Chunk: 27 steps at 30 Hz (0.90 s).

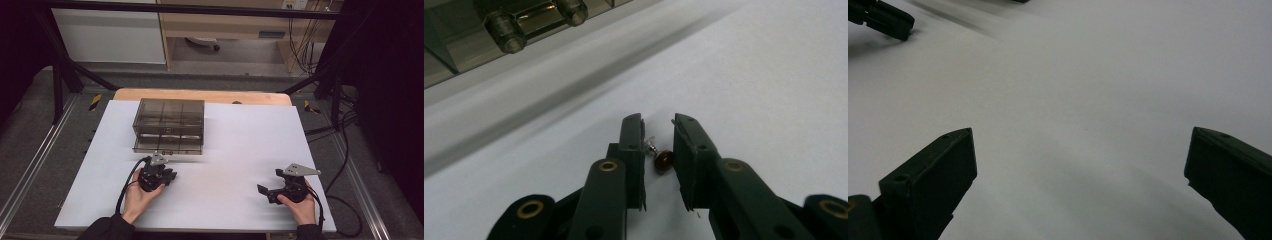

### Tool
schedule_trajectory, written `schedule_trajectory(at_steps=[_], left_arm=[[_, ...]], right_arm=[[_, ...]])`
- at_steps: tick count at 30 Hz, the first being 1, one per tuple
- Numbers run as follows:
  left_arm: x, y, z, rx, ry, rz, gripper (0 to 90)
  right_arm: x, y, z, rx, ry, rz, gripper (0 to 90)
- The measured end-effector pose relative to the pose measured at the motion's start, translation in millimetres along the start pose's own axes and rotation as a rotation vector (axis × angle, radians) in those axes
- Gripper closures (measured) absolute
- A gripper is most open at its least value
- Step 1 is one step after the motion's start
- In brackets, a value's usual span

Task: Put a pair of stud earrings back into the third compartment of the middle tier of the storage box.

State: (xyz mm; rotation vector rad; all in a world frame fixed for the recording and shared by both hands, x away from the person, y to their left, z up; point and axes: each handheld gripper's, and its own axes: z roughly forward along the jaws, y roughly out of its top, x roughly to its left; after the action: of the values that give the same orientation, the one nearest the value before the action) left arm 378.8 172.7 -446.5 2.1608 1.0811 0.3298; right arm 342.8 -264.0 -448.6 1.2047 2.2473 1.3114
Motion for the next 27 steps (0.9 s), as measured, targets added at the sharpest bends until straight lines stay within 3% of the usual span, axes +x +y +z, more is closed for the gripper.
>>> schedule_trajectory(at_steps=[9,14,15,16,27], left_arm=[[-4.0,-0.3,0.2,0.0,0.027,0.031,74.7],[-3.4,-0.3,-2.5,-0.007,0.017,0.041,75.4],[-3.2,-0.3,-3.7,-0.013,0.011,0.046,81.4],[-3.1,0.0,-4.8,-0.016,0.007,0.043,81.8],[-0.5,2.9,-16.8,-0.033,-0.006,0.049,82.1]], right_arm=[[-0.4,0.0,0.0,-0.002,-0.002,-0.003,0.9],[-0.5,0.0,-0.6,-0.005,-0.002,-0.001,0.9],[-0.6,0.0,-0.5,-0.005,-0.002,-0.001,0.9],[-0.6,0.0,-0.4,-0.004,-0.001,-0.001,0.9],[-0.4,0.0,-0.1,-0.004,-0.002,-0.002,0.9]])
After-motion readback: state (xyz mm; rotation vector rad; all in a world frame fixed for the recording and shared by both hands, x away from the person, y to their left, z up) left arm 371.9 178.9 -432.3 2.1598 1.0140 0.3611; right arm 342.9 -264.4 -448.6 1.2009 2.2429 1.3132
